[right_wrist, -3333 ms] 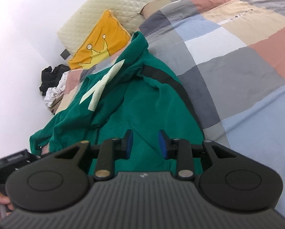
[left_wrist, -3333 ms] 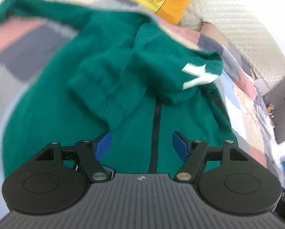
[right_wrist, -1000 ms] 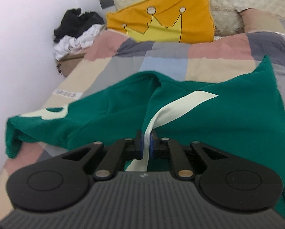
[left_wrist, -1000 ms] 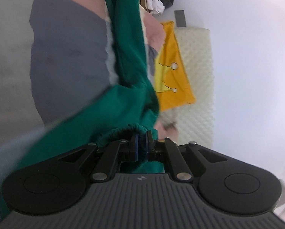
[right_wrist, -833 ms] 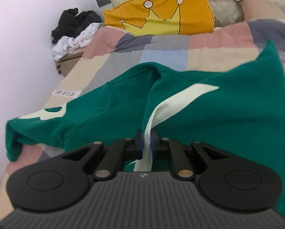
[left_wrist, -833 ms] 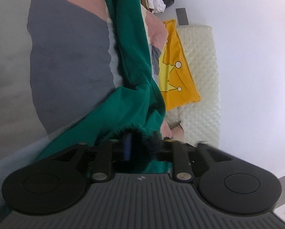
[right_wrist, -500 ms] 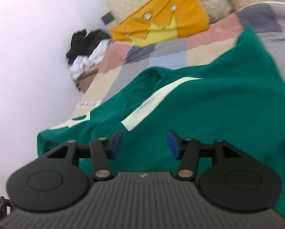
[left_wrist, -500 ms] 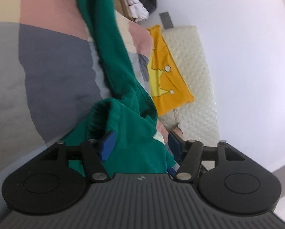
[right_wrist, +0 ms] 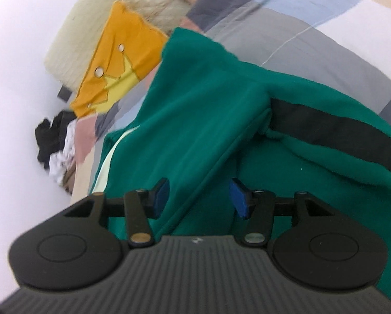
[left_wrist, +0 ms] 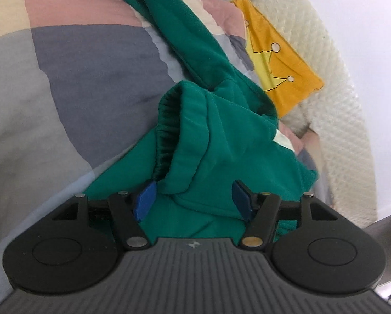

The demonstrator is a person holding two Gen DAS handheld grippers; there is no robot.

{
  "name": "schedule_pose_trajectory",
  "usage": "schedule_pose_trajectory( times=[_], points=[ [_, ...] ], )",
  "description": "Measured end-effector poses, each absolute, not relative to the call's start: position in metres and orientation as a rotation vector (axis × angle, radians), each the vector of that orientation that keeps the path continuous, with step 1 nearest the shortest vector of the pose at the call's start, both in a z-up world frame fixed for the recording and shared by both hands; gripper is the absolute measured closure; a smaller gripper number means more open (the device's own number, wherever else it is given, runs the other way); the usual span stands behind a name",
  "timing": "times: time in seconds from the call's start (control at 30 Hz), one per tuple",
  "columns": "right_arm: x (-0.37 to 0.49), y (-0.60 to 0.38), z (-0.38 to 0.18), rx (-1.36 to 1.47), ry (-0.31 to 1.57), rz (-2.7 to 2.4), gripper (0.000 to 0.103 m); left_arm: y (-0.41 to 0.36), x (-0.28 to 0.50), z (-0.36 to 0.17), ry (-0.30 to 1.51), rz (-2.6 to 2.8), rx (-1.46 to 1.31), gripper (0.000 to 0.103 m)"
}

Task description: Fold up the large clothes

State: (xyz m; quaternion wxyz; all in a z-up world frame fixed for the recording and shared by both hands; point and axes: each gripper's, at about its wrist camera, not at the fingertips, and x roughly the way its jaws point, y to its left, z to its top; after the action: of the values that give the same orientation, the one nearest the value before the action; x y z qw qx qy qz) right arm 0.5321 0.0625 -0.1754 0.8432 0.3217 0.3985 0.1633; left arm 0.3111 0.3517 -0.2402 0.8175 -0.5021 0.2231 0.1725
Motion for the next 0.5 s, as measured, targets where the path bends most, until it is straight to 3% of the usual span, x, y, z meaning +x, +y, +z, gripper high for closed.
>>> schedule_pose_trajectory(
  times=[0.13, 0.23, 0.4, 0.5],
  points=[
    [0.548, 0.063, -0.19, 0.729, 0.806, 0.304, 0.051, 0.352, 0.316, -0.24, 0.475, 0.391, -1.024, 0.04],
    [0.553, 0.062, -0.2, 0.762, 0.789, 0.297, 0.06, 0.351, 0.324, -0.243, 0.5, 0.419, -0.98, 0.05],
    [0.551, 0.054, -0.2, 0.765, 0.746, 0.323, 0.086, 0.355, 0.327, -0.251, 0.506, 0.452, -0.979, 0.078],
    [0.547, 0.052, -0.188, 0.729, 0.722, 0.351, 0.09, 0.355, 0.324, -0.249, 0.473, 0.437, -0.988, 0.087]
  ],
)
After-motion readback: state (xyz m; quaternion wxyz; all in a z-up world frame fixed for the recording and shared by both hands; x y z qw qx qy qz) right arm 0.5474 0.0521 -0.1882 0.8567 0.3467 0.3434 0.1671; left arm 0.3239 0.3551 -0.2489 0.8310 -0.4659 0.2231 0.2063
